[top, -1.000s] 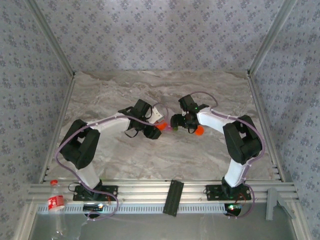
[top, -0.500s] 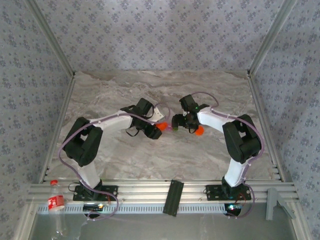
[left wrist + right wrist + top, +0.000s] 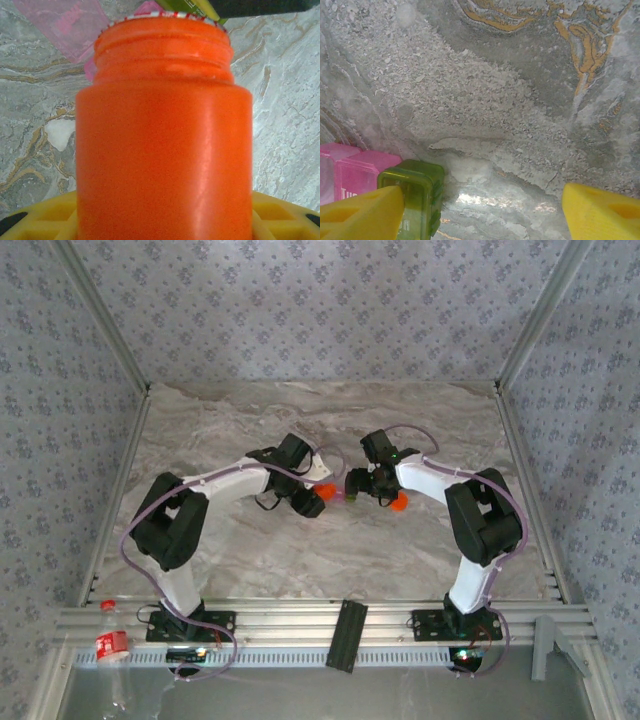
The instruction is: Sort the pills into containers
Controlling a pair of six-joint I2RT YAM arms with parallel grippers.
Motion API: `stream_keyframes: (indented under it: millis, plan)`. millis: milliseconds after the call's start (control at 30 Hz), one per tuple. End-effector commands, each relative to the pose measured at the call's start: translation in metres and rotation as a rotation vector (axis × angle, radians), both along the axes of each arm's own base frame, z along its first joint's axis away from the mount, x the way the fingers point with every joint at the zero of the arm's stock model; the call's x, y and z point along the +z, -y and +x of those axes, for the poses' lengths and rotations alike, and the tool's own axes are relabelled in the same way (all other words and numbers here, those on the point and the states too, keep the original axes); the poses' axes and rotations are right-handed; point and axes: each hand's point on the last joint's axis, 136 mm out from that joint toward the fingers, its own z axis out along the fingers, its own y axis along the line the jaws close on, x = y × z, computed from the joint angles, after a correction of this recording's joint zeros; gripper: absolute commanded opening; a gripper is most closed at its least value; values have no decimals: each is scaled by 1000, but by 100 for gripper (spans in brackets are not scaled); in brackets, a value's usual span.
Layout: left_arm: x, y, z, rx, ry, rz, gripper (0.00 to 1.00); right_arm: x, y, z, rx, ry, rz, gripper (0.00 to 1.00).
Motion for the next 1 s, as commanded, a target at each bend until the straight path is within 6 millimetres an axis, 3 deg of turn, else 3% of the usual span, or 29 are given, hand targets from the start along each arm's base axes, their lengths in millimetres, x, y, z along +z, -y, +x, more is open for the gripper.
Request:
stream_keyframes:
  millis: [0,967]
  plan:
    - [1,0,0,-28,-1,32,0,-13,9,-5,-26,-38,-31,84]
    - [-7,-6,8,-44,7,146,0,-15,10,-6,-34,-42,-35,83]
